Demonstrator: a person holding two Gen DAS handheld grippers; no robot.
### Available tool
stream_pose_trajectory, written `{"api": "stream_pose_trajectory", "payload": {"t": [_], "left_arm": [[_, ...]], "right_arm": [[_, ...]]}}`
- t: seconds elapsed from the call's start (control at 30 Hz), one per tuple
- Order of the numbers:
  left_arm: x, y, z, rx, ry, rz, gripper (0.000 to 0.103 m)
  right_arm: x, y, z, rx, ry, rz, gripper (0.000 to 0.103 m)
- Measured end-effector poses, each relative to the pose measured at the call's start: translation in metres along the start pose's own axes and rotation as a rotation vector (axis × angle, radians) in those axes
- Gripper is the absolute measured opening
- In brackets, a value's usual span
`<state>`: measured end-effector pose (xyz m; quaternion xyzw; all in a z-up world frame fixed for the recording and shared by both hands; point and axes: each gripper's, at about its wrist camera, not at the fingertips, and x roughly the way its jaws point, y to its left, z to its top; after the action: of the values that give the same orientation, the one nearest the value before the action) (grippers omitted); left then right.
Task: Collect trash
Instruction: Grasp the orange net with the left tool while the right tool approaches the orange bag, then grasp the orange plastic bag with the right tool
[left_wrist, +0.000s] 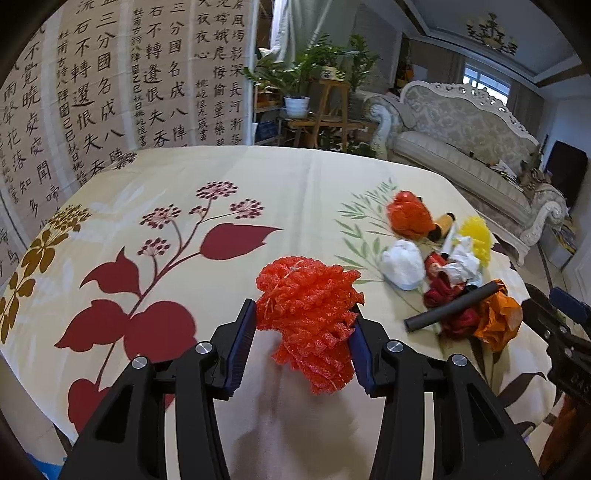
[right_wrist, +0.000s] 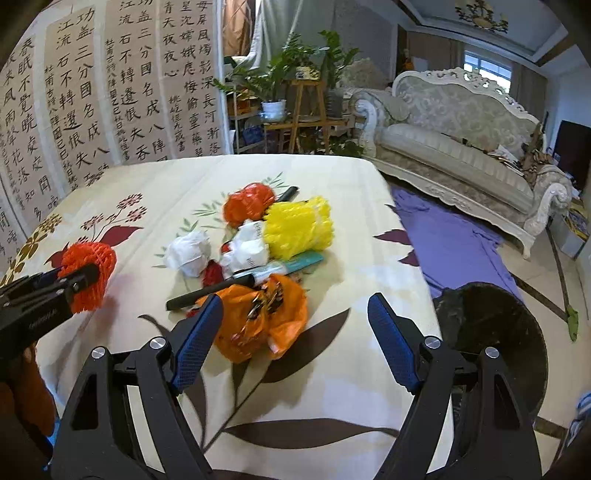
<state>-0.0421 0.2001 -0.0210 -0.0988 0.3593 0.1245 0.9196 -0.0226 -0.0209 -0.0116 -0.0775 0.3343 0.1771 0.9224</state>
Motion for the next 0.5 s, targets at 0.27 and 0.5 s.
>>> {"api": "stream_pose_trajectory", "payload": {"t": [0.27, 0.5], "left_arm": [[0.001, 0.022, 0.0, -0.033, -0.004, 0.033, 0.047], [0.006, 0.028, -0.004, -0.04, 0.012, 0.039, 0.047]], "right_arm": [[0.006, 0.01, -0.001, -0.012, 0.016, 0.005, 0.079], [0.028, 0.009, -0.007, 0.016, 0.072, 0.023, 0.079]]}}
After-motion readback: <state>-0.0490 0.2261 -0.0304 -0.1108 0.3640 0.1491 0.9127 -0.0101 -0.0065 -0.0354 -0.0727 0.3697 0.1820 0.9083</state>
